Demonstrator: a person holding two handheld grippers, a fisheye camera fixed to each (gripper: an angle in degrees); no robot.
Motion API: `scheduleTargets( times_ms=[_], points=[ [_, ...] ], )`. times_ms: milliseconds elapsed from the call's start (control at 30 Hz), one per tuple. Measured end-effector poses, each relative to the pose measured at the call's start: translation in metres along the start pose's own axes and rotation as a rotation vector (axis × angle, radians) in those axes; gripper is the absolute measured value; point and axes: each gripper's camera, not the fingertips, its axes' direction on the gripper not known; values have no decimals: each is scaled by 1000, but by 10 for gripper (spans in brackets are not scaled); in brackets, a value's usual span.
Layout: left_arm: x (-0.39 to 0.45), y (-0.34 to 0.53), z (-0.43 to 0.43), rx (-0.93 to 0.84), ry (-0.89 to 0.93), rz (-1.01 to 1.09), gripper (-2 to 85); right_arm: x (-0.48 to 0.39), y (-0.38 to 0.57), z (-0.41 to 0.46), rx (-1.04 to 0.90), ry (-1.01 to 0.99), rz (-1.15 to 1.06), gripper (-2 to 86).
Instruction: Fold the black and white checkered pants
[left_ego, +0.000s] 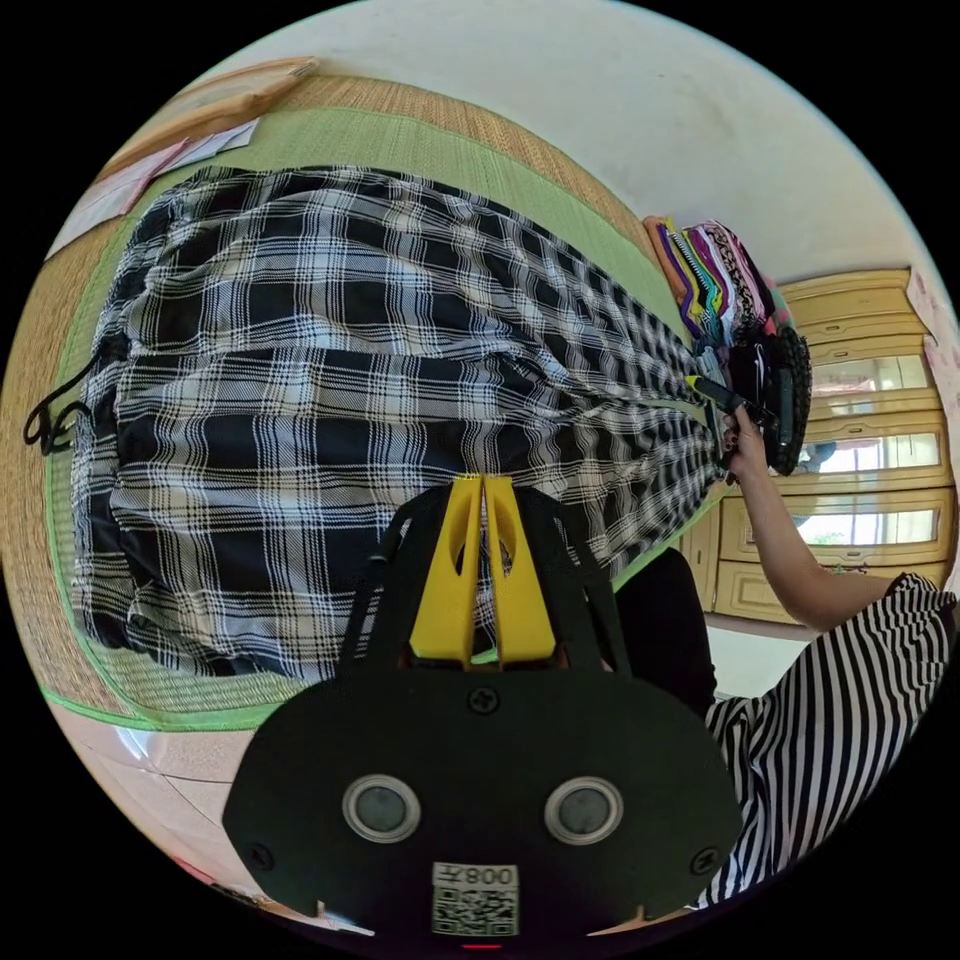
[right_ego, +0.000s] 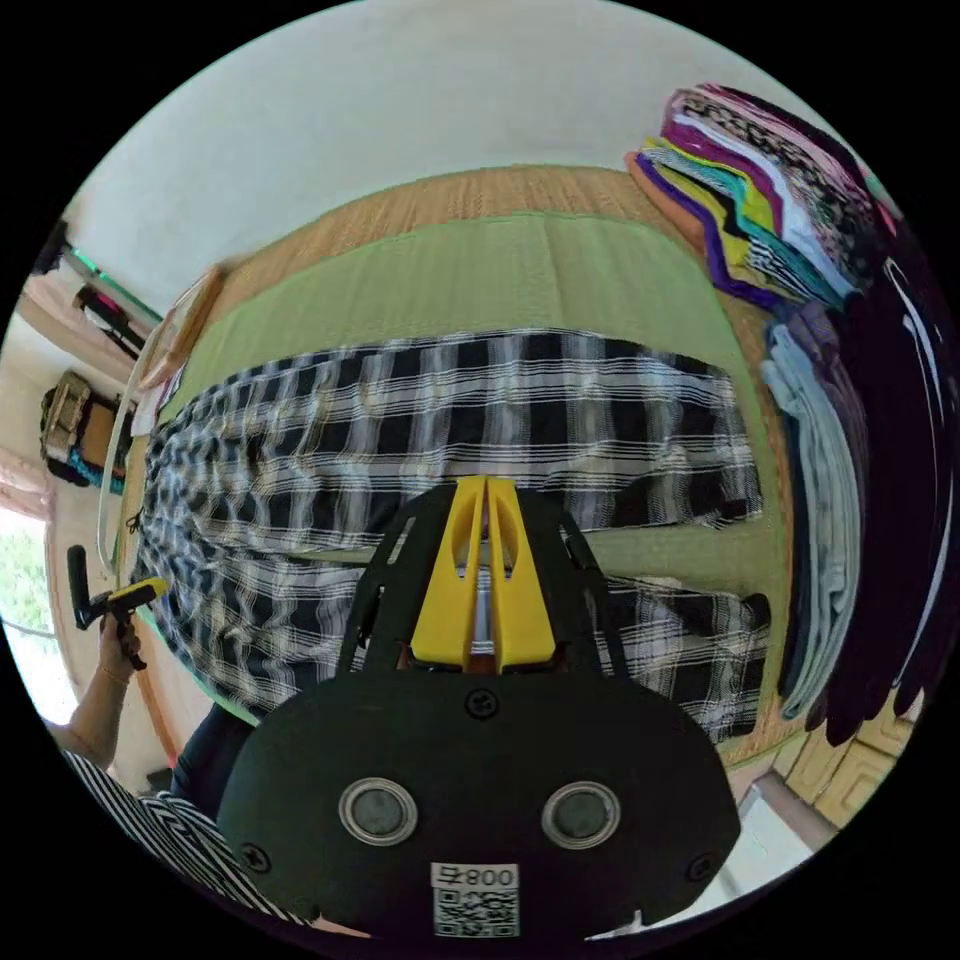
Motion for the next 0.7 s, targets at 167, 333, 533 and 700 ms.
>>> scheduleTargets(
  times_ms=[167,333,533,700],
  points=[
    [-11,-9,-17,16,7,4,2,88,-6,-21,28,126,283,0],
    [-16,-17,-30,26,-6,3,2,109,-11,-11,-24,124,353,-1],
    [-18,-28,-57,85,16,29,1,102,-17,-38,17,111,325,0],
    [-22,-38,-70,79,-17,39,1,85,-34,-52,59,101,298,0]
  ],
)
